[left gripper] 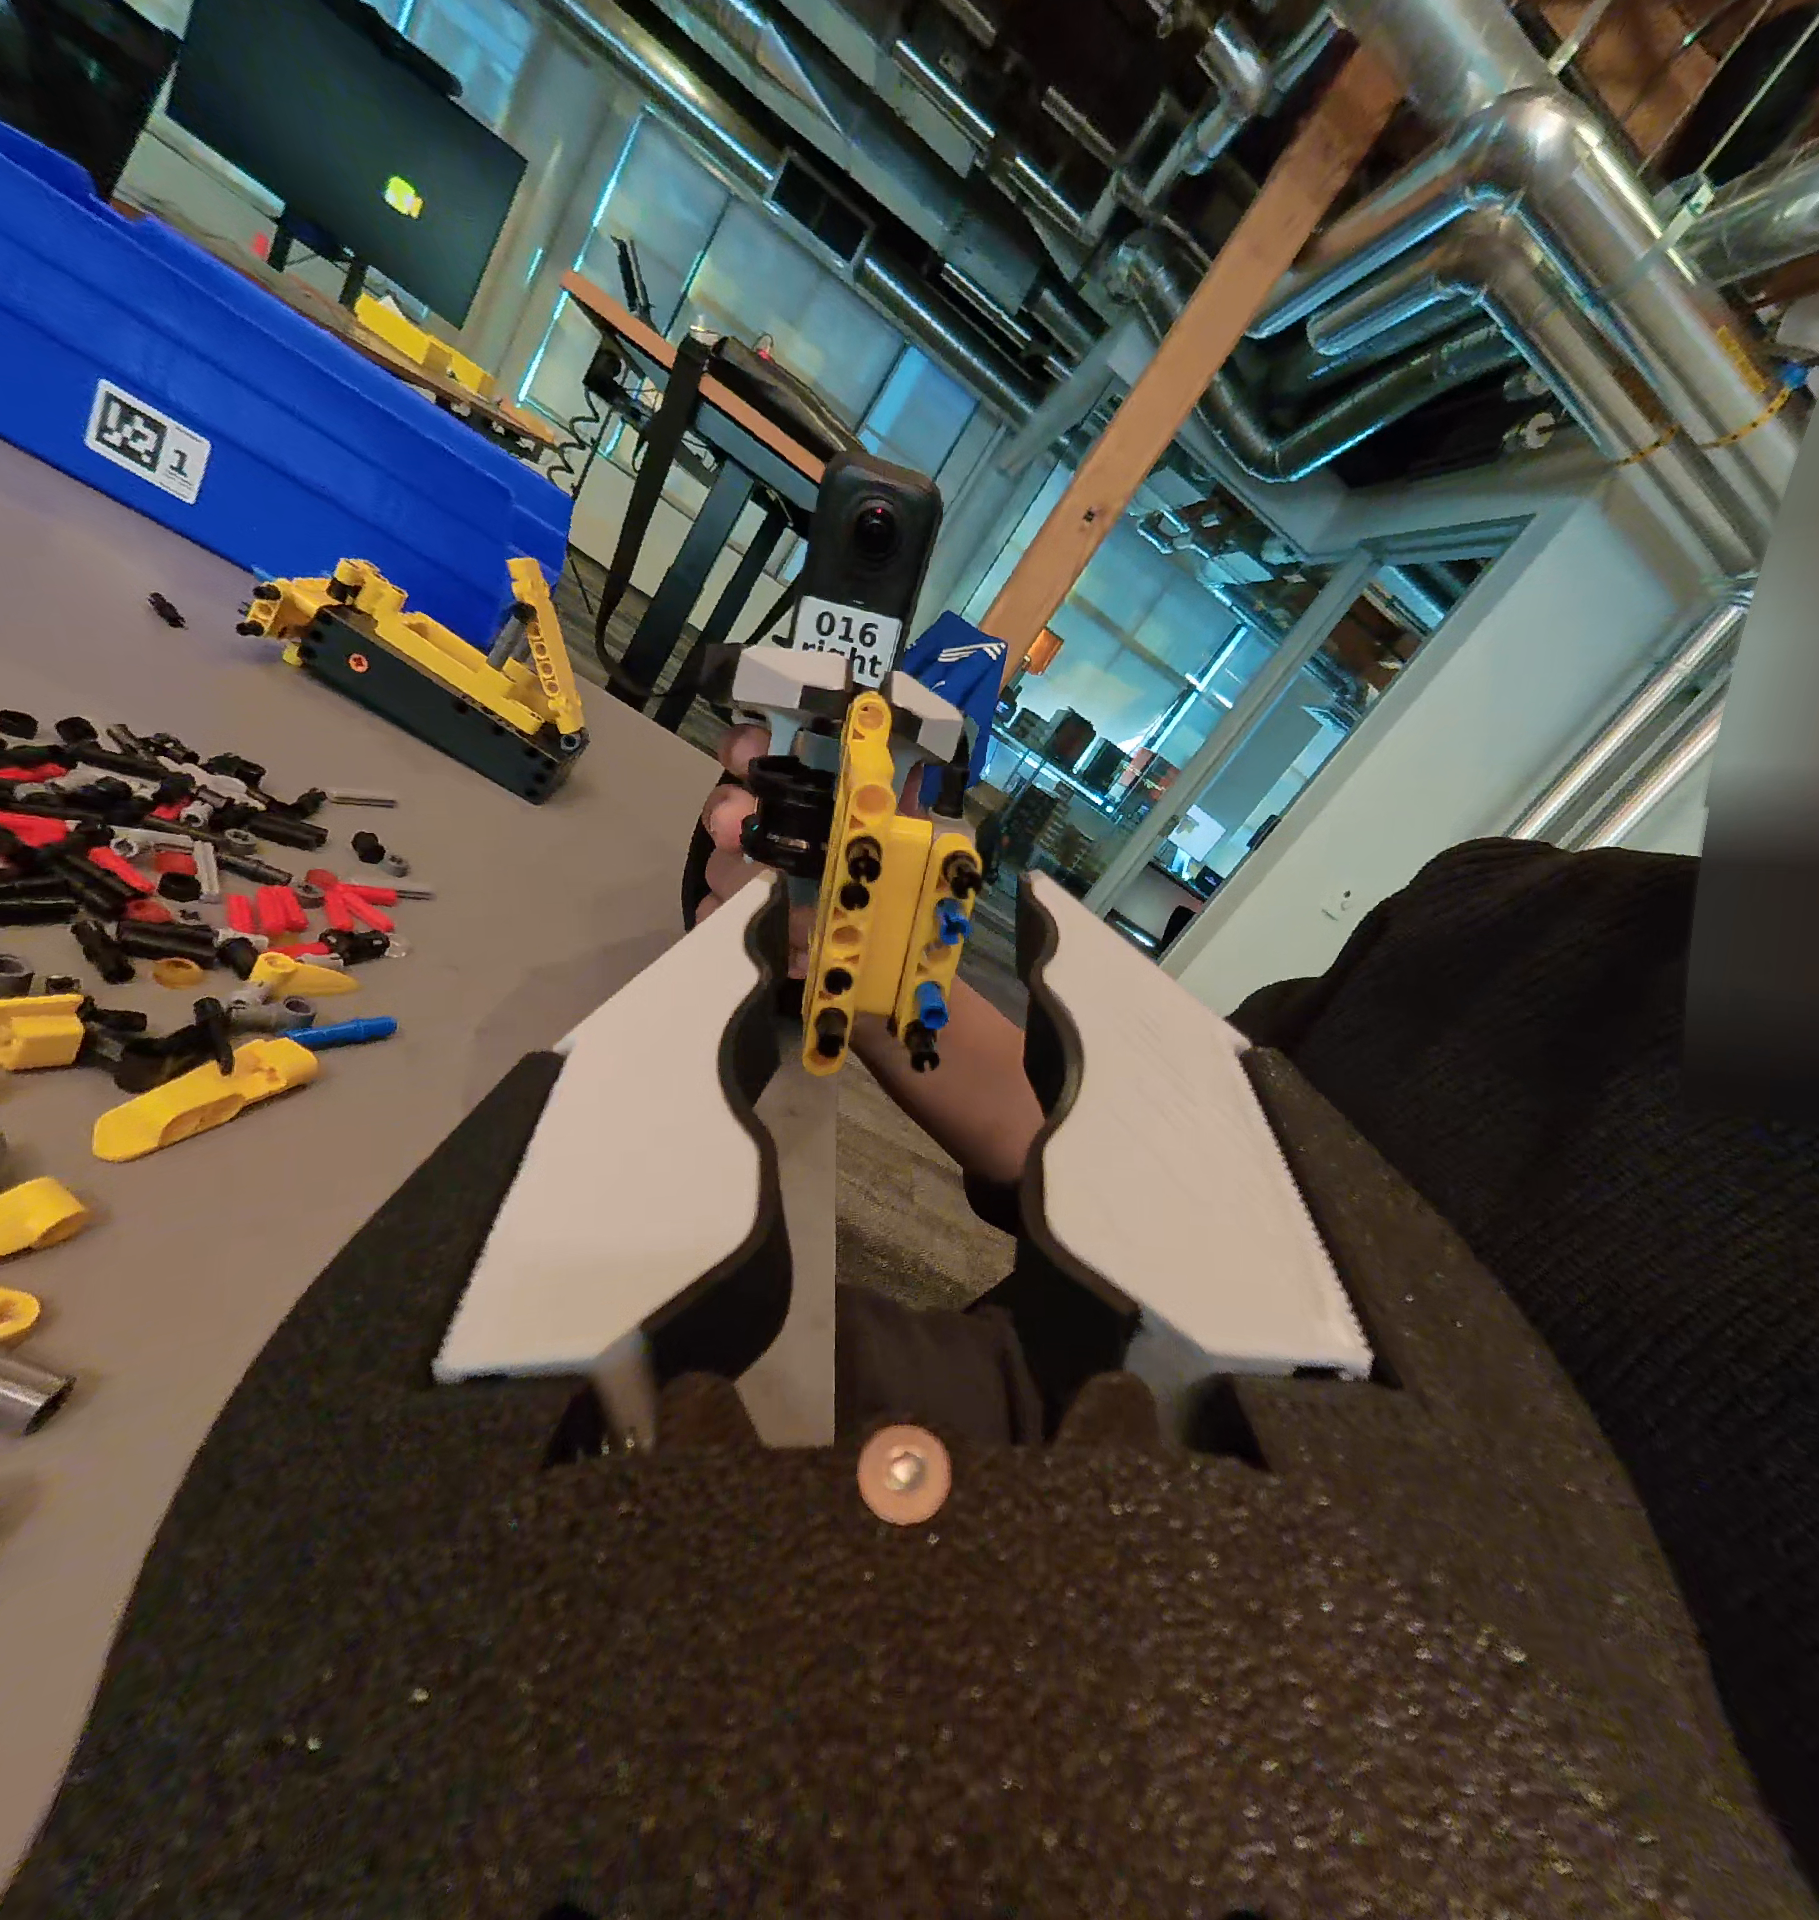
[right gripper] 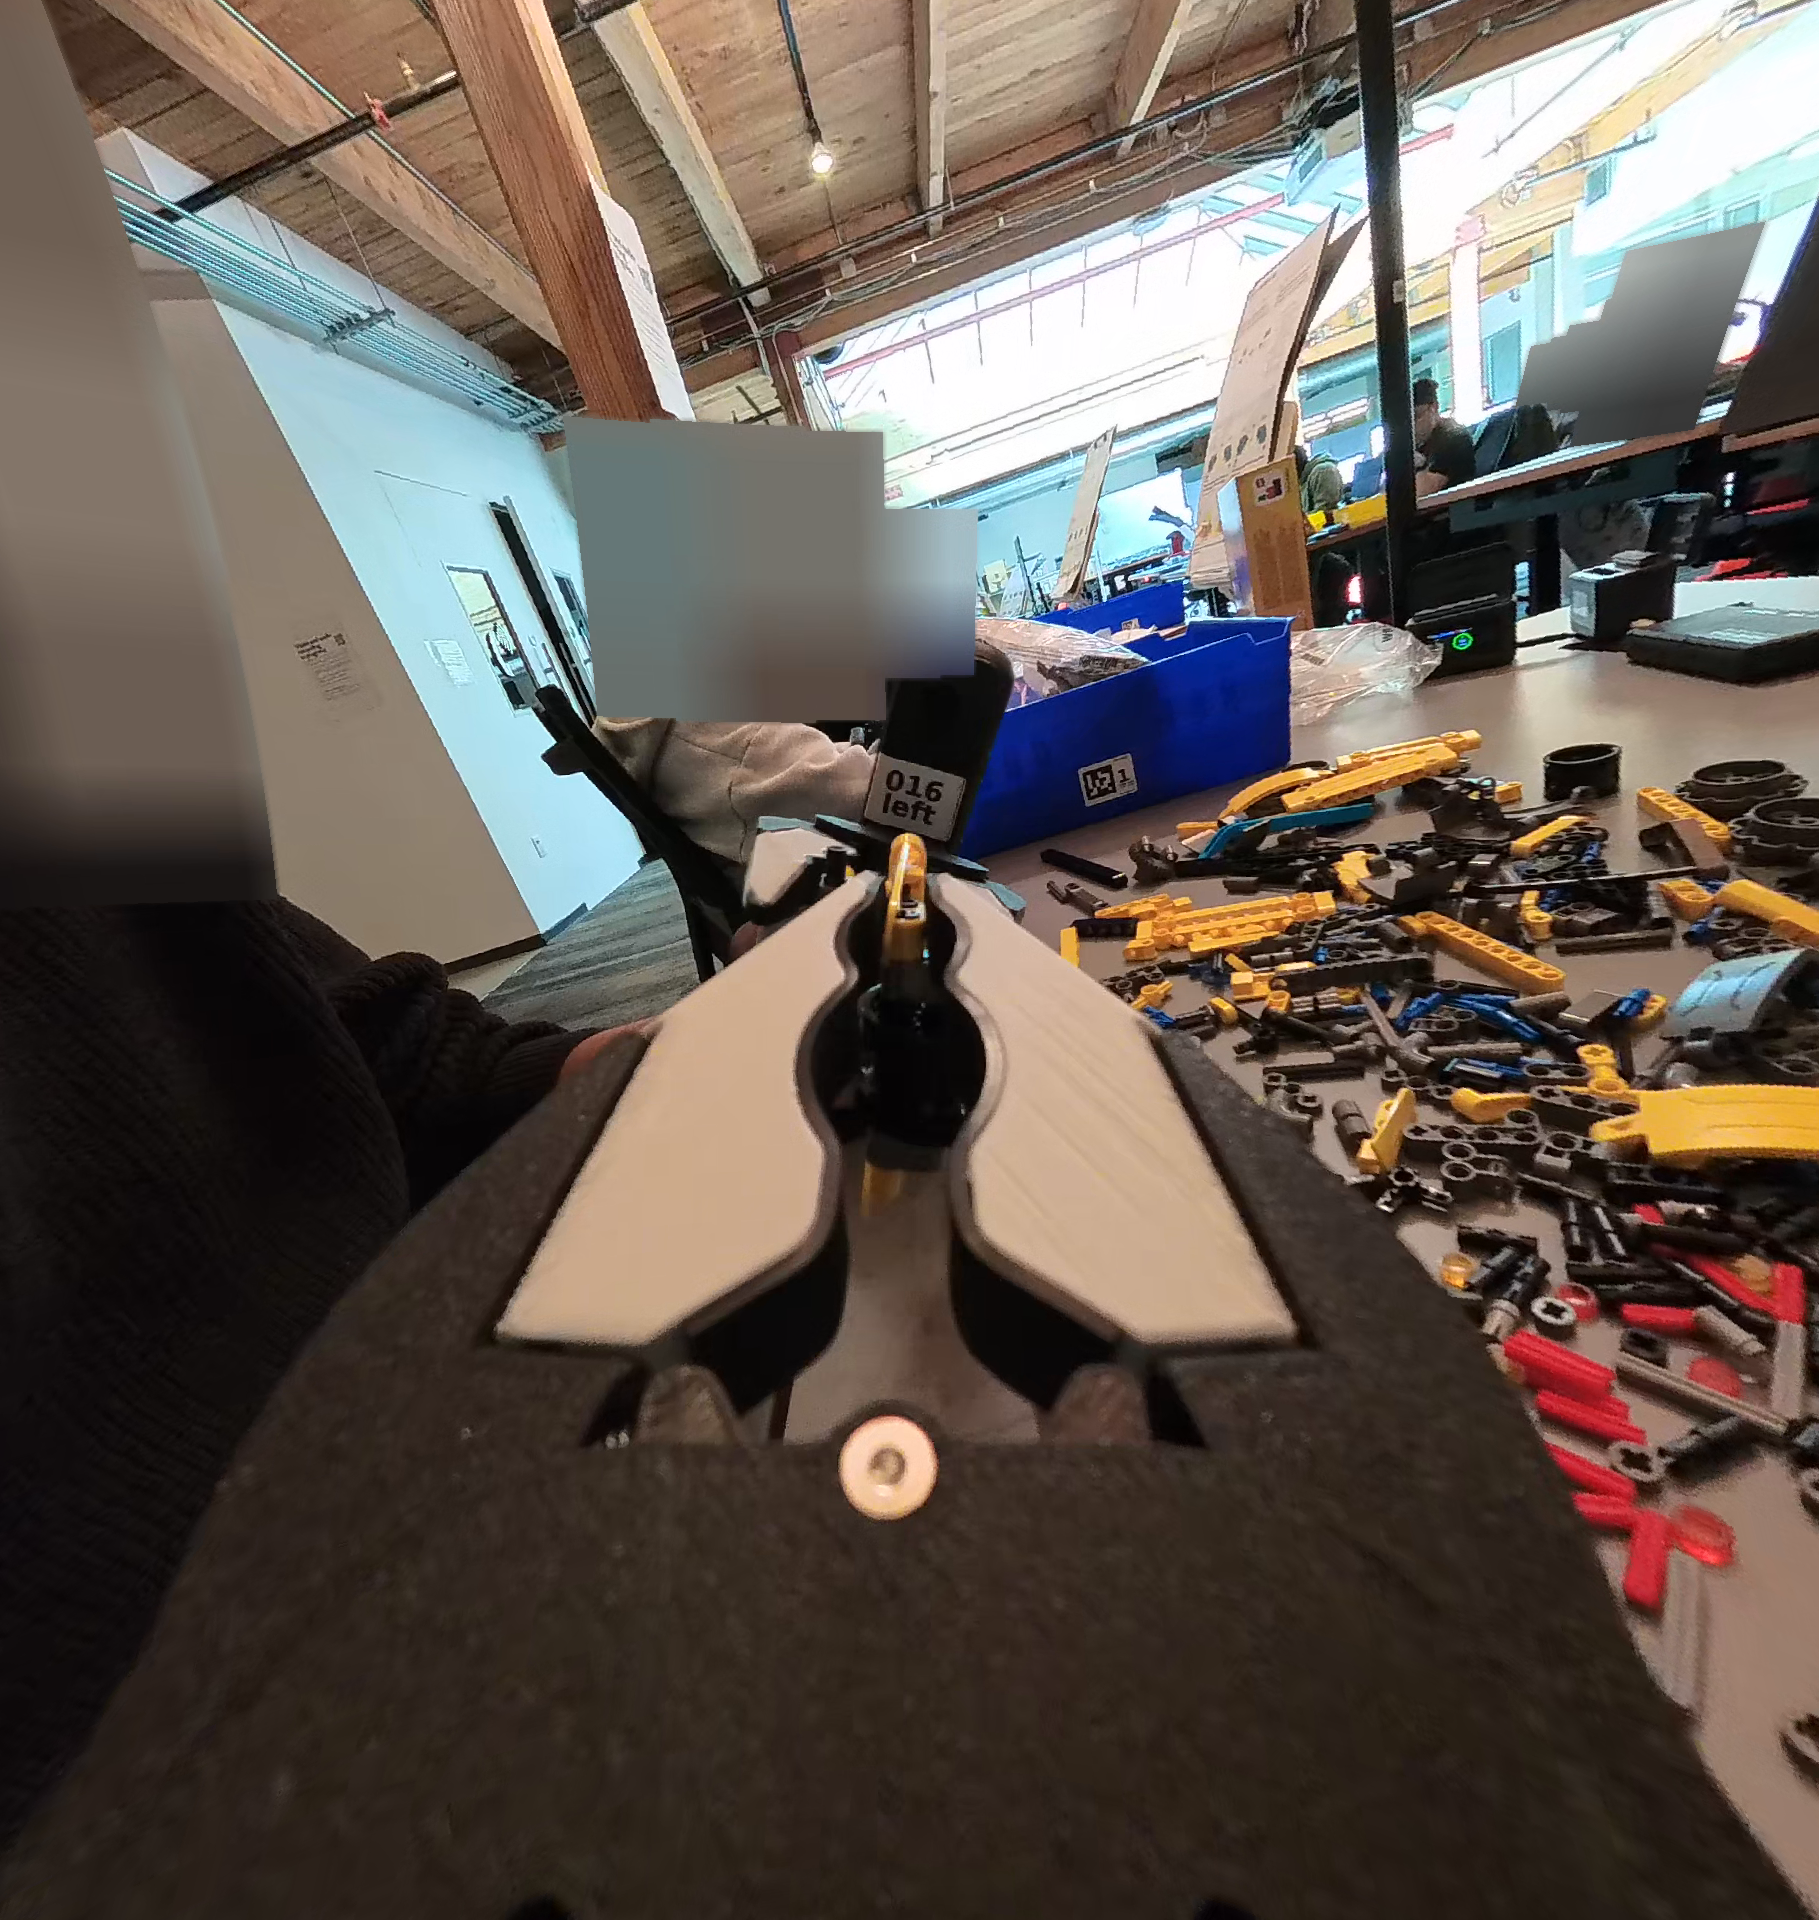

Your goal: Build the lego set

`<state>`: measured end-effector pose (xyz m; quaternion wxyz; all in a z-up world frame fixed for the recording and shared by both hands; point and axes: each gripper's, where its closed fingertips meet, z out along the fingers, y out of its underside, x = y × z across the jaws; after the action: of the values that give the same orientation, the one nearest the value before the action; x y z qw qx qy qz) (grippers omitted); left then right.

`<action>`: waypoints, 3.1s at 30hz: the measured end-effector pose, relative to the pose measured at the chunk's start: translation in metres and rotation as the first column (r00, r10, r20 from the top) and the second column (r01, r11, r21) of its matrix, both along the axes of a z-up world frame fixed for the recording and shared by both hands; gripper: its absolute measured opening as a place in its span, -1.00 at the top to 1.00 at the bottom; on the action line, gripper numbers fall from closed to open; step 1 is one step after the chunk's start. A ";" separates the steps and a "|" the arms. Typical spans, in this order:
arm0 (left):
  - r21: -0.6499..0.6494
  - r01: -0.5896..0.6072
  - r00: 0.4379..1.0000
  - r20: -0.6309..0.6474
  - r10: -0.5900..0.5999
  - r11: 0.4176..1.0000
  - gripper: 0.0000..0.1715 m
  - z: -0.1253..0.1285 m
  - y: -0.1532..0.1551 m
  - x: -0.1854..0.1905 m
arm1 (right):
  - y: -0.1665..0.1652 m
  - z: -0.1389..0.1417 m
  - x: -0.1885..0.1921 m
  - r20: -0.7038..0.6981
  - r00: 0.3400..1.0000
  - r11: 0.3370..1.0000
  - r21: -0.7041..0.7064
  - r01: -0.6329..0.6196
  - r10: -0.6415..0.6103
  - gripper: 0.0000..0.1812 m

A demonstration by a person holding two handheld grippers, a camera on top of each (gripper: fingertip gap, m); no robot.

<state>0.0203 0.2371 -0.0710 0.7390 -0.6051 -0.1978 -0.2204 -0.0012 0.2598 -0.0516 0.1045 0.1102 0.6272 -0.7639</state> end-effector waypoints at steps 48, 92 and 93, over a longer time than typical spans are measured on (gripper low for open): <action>0.065 -0.089 0.974 0.215 0.073 0.994 0.72 -0.005 -0.020 -0.033 | -0.013 -0.046 0.002 -0.743 0.648 0.844 0.231 0.484 -0.168 0.02; 0.055 0.108 0.969 0.219 -0.118 0.993 0.72 -0.006 -0.008 -0.008 | -0.021 -0.033 0.022 -0.813 0.540 0.874 0.086 0.479 -0.216 0.38; 0.059 0.102 0.968 0.223 -0.113 0.993 0.72 -0.005 -0.009 -0.009 | -0.022 -0.033 0.023 -0.817 0.536 0.873 0.087 0.480 -0.213 0.33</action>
<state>0.0111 0.2282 -0.0762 0.7128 -0.5683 -0.2423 -0.3320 0.0216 0.2378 -0.0849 -0.3546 -0.0978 0.6813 -0.6329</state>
